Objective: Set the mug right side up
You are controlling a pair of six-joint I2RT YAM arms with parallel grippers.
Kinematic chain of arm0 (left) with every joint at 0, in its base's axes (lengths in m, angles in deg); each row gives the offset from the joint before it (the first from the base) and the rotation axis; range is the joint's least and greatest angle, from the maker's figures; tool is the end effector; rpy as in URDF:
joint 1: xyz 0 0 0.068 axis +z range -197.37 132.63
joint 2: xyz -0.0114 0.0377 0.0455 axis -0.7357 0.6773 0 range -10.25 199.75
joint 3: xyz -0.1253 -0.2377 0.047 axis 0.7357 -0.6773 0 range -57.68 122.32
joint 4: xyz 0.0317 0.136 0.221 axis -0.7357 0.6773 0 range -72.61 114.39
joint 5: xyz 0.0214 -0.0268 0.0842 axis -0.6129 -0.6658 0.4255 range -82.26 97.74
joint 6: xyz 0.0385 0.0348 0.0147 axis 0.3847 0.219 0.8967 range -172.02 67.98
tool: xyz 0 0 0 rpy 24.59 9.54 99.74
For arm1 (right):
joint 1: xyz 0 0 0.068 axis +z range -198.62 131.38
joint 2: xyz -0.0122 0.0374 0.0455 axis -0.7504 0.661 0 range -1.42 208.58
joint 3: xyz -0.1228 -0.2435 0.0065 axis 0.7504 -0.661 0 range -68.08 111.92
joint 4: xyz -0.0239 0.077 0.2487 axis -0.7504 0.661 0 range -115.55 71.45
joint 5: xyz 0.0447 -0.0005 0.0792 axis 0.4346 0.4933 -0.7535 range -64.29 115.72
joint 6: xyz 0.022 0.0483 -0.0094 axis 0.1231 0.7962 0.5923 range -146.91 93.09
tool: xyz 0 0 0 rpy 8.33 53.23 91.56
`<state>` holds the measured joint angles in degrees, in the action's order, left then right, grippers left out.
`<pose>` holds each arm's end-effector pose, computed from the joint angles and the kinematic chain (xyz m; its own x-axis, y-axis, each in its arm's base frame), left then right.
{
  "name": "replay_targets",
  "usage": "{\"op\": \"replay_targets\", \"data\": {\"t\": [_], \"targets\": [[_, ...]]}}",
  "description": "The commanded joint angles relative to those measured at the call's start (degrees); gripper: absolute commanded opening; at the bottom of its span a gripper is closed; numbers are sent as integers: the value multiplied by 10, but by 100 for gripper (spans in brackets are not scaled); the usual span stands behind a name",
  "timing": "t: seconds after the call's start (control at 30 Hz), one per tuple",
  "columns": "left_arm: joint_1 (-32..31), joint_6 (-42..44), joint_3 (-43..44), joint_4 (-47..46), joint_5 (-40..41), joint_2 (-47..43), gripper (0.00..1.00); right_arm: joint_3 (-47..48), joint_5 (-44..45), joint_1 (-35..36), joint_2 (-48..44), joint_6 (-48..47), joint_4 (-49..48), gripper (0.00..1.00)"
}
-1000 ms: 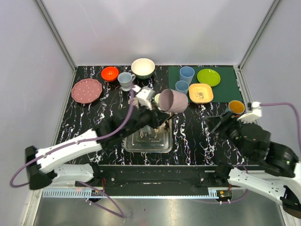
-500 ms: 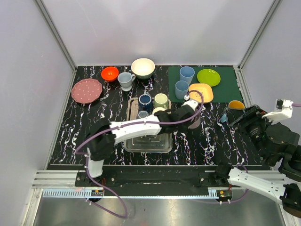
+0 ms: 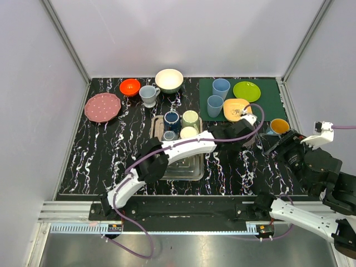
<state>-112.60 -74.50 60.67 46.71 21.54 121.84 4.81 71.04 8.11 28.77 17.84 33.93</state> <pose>0.2292 -0.4763 0.2354 -0.5735 0.3568 -0.7374 0.6379 0.7592 -0.1288 0.0354 0.0079 0.4278 -0.2635 0.5008 -0.8245 -0.0407 0.8482 0.5282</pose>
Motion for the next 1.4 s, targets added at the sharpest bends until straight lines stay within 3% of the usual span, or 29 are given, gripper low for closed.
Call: {"op": "replay_targets", "data": {"t": [0.0,0.3,0.4,0.53,0.67,0.83,0.97,1.1,1.27,1.37], "targets": [[1,21,71,-16,12,30,0,-12,-15,2,-2,5,-17,69],[5,24,125,-13,10,79,0,-22,-25,2,-22,4,-14,69],[5,25,129,-21,7,77,10,-24,-23,2,-27,7,-8,69],[5,25,119,-32,8,65,35,-25,-20,2,-29,10,-2,69],[5,24,85,-54,10,41,46,-27,-18,2,-29,16,-2,69],[4,18,37,-62,31,-9,54,-27,-14,2,-28,21,3,69],[3,9,-101,-102,81,-124,61,-27,-4,2,-24,21,9,69],[2,-25,-298,-126,143,-269,67,-41,6,2,-13,20,10,69],[-8,-141,-463,-62,227,-478,81,-98,-13,2,30,-55,-57,68],[-16,-230,-543,3,279,-586,85,-130,-56,2,110,-129,-113,69]]}}
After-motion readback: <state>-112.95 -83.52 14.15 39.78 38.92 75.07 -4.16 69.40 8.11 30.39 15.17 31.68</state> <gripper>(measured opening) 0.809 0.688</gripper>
